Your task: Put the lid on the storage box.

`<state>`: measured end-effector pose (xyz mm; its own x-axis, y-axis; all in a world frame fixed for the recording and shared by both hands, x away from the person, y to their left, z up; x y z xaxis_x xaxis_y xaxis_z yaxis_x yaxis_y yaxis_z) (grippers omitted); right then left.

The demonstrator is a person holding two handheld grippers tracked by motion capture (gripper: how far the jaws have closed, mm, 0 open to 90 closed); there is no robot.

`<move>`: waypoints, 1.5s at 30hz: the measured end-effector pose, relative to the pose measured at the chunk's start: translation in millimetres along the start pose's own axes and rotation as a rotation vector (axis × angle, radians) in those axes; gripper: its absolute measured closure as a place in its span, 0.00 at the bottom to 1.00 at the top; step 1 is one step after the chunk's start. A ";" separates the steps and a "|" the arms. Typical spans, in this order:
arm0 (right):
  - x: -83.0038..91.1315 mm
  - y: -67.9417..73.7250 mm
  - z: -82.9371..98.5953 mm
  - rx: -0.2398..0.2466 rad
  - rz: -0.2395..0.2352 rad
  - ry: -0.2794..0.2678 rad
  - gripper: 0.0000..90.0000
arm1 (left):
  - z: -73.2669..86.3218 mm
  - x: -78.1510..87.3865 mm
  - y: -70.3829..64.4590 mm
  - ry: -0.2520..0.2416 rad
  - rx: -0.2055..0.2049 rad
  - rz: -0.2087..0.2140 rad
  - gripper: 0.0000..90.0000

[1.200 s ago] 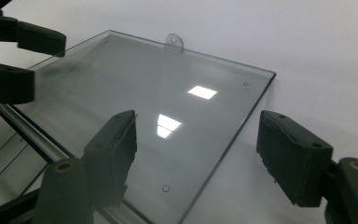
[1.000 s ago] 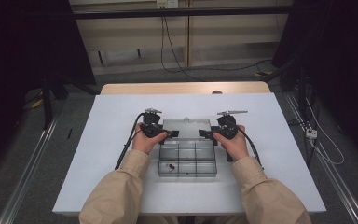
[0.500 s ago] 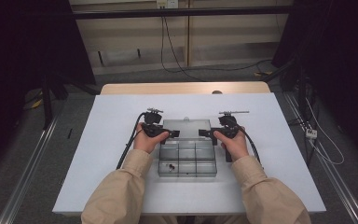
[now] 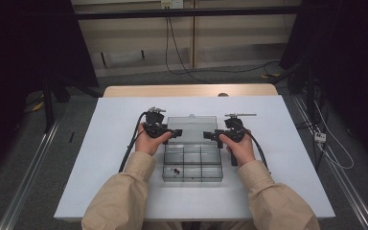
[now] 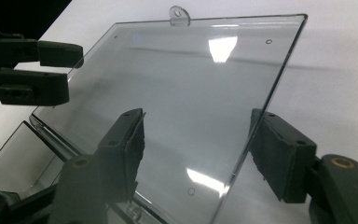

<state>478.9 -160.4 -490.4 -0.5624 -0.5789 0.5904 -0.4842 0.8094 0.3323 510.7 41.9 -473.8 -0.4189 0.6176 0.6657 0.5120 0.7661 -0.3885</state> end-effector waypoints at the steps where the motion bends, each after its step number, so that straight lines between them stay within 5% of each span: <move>1: 0.6 0.2 -0.4 0.009 0.004 -0.002 0.41 | 0.3 0.3 0.6 0.004 -0.001 -0.005 0.25; 6: 4.9 0.8 -3.1 0.031 0.006 -0.026 0.48 | 1.8 -0.1 0.2 -0.002 0.007 -0.017 0.28; 14: 12.6 3.1 -7.5 0.069 0.017 -0.061 0.57 | 0.9 -0.9 -8.6 -0.017 0.026 0.028 0.33; 30: 30.0 10.2 -12.6 0.140 0.034 -0.129 0.70 | -2.9 23.3 -14.5 -0.102 -0.003 0.049 0.56; 40: 41.3 17.4 -13.0 0.227 0.037 -0.141 0.74 | 3.1 38.7 -20.1 -0.132 -0.061 0.066 0.63; 45: 46.6 20.4 -11.5 0.230 0.015 -0.166 0.75 | 7.3 44.6 -24.0 -0.145 -0.088 0.068 0.64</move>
<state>450.5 -169.7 -447.7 -0.6638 -0.5906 0.4589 -0.6038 0.7853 0.1372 474.3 52.4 -439.5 -0.4816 0.6911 0.5389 0.6035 0.7074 -0.3679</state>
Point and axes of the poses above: each handheld gripper's, and its own axes: x roughly backward along the jaws, z roughly out of its underside, y roughly to its left, the point moved 7 cm from there along -x, roughly forward along the jaws, and after that the axes turned 9 degrees about x, right-handed, at the moved point
